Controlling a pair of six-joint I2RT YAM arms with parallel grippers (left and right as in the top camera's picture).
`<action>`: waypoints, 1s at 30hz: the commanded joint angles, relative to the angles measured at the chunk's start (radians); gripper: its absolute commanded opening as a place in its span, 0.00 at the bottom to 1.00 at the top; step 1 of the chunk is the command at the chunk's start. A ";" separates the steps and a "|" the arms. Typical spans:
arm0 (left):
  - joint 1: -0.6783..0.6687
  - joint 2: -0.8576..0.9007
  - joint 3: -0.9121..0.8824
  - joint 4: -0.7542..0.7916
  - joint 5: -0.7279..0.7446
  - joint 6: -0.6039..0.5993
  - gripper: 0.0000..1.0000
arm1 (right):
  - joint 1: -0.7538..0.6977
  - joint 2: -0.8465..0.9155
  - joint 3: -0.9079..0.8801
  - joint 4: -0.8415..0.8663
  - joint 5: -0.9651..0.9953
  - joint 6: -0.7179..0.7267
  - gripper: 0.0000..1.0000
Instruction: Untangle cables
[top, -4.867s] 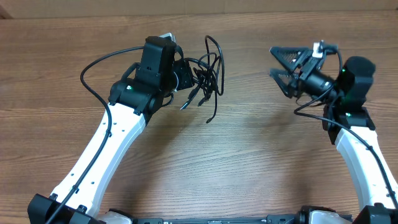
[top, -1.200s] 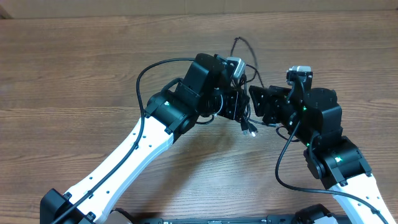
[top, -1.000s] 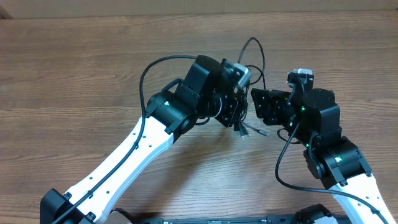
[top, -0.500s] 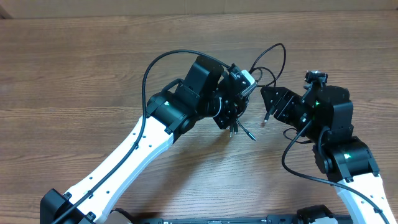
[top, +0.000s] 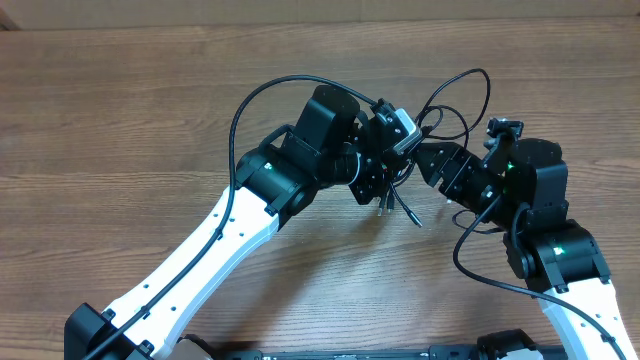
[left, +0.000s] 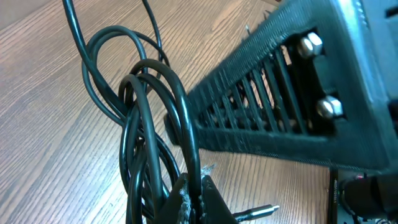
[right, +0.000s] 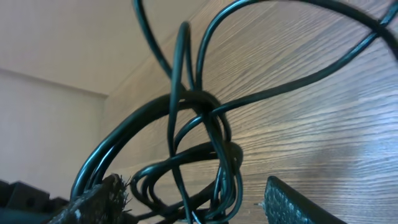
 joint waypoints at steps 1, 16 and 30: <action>0.003 -0.015 0.004 0.005 0.034 0.023 0.04 | -0.009 -0.009 0.011 0.006 0.053 0.030 0.70; -0.010 -0.015 0.004 0.061 0.198 0.049 0.04 | -0.015 0.018 0.011 0.017 0.108 0.029 0.57; -0.015 -0.015 0.004 0.053 0.198 0.049 0.04 | -0.015 0.031 0.011 0.043 0.162 0.029 0.19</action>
